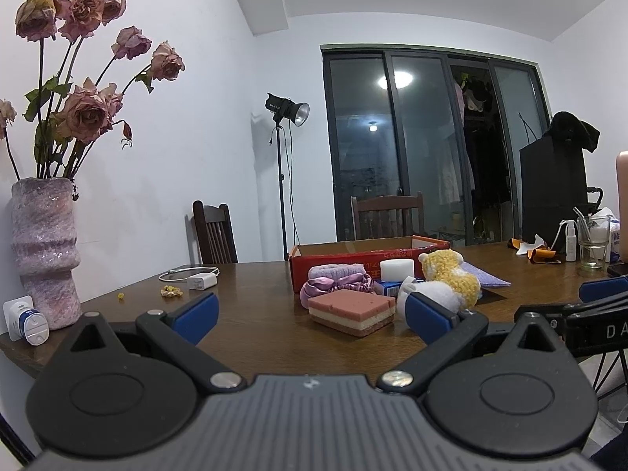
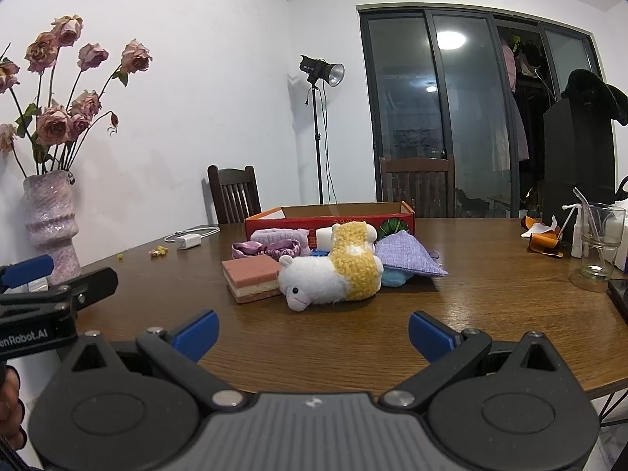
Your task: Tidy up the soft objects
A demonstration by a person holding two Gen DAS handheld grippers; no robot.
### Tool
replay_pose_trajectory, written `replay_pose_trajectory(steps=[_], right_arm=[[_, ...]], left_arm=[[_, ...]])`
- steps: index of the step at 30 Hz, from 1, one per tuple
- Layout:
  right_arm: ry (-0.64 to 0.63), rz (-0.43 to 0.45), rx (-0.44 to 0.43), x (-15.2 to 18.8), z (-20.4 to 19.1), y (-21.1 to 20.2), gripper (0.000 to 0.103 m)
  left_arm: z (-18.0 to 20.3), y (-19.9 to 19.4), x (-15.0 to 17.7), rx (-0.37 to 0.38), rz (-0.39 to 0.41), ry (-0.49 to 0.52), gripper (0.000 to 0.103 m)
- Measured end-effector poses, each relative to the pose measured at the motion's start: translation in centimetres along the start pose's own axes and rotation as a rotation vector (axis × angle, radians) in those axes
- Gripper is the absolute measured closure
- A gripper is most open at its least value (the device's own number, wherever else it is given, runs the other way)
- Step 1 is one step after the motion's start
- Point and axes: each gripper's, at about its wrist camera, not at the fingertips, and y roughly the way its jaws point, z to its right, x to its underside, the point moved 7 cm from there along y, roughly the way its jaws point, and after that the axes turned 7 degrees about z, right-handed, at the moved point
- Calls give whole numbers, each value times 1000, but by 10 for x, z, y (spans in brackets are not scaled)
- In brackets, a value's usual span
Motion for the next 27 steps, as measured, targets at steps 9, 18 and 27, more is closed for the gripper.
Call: replay_pose_trajectory(steps=[9, 18, 27], right_arm=[[-7, 2, 7, 0, 0, -1, 0], [-10, -2, 22, 0, 0, 0, 0], [-6, 11, 7, -1, -1, -3, 0]], left_arm=[[0, 0, 0, 0, -1, 2, 0], [-1, 0, 1, 1, -5, 7, 0], [-2, 4, 3, 2, -17, 1, 0]])
